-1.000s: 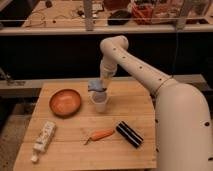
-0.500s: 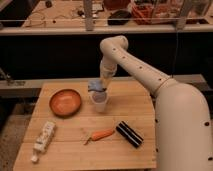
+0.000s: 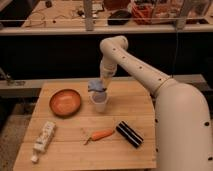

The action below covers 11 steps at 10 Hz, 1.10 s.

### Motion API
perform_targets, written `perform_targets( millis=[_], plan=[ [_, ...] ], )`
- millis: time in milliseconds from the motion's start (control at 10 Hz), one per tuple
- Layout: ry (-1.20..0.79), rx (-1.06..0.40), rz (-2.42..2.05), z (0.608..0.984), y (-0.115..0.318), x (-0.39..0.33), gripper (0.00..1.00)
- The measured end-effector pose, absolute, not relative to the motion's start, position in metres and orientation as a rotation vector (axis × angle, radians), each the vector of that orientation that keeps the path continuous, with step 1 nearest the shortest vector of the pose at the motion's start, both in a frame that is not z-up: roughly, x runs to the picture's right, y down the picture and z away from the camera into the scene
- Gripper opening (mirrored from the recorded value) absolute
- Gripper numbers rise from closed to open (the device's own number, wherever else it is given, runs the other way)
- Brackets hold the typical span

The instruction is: Place the white sponge in the ceramic cup

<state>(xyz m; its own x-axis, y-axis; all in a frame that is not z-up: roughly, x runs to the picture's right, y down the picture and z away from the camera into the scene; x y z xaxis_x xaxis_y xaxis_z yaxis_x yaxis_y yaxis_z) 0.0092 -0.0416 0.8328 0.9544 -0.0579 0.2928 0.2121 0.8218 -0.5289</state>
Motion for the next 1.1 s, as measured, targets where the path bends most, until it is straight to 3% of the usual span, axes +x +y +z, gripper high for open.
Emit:
perform_targets(
  millis=[1100],
  plan=[
    [-0.266, -0.592, -0.136, 0.8329, -0.0407, 0.009, 0.26]
  ],
)
